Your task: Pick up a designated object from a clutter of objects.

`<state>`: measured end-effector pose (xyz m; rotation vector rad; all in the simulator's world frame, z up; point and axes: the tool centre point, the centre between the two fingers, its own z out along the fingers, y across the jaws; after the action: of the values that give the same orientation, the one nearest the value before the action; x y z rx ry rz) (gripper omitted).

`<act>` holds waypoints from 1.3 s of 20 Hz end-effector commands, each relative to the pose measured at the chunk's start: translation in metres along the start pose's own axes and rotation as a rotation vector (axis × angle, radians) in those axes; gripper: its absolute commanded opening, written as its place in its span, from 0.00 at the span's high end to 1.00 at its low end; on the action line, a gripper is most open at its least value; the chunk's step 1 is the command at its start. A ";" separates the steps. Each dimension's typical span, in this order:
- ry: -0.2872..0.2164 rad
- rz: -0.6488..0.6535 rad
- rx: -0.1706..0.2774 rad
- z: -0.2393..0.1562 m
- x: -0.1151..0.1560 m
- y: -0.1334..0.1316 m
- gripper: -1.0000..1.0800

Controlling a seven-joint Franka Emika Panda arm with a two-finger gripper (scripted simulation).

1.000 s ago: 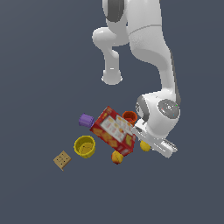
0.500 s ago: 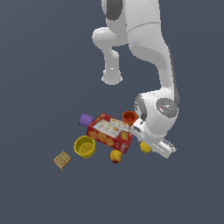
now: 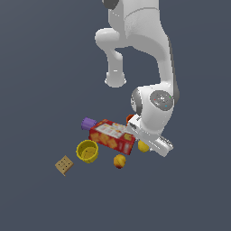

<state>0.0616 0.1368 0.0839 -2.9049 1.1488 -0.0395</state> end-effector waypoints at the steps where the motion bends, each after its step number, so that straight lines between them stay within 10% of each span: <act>1: 0.000 0.001 0.000 -0.014 0.007 0.016 1.00; 26: -0.016 0.000 -0.015 -0.208 0.096 0.238 1.00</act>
<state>-0.0313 -0.0902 0.2749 -2.9117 1.1525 -0.0100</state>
